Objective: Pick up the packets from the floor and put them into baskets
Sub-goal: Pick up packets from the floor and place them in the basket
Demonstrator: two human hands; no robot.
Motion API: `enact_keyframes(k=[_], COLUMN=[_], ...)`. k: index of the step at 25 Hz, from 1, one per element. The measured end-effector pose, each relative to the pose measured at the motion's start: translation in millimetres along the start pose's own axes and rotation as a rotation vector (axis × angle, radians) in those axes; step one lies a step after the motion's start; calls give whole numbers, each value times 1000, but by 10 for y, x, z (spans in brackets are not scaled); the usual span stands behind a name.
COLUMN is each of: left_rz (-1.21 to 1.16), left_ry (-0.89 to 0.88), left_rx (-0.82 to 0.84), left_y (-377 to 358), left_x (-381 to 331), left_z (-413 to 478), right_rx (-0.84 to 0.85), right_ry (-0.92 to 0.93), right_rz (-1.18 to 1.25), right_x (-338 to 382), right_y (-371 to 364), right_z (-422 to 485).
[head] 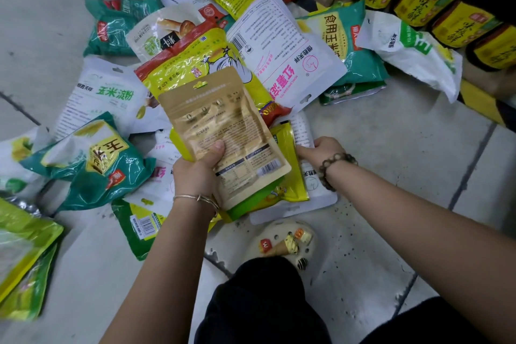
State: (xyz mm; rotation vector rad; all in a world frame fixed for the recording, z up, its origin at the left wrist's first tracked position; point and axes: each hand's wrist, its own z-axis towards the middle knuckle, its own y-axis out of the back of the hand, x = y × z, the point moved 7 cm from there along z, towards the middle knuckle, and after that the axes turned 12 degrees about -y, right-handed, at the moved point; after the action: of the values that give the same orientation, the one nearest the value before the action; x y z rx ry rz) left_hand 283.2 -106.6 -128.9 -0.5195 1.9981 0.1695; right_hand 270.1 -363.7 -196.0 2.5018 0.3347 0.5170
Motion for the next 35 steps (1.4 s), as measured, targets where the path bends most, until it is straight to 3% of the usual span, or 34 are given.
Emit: enact_keyframes(k=[6, 12, 18, 22, 35], left_rz=[61, 83, 50, 108, 1], left_ry=[-9, 37, 34, -1, -260], left_rx=[61, 176, 333, 439, 747], left_y=[-103, -367, -814, -1140, -2254], left_x=[-13, 127, 89, -221, -2052], left_z=[7, -165, -392, -475, -1577], right_rx=[-43, -294, -319, -363, -844], right_ry=[114, 144, 224, 243, 507], right_rz=[255, 477, 822, 942, 1136], right_x=[172, -162, -550, -687, -534], right_y=[50, 1183, 1750, 2092, 3495], right_z=[-173, -309, -691, -1061, -2735])
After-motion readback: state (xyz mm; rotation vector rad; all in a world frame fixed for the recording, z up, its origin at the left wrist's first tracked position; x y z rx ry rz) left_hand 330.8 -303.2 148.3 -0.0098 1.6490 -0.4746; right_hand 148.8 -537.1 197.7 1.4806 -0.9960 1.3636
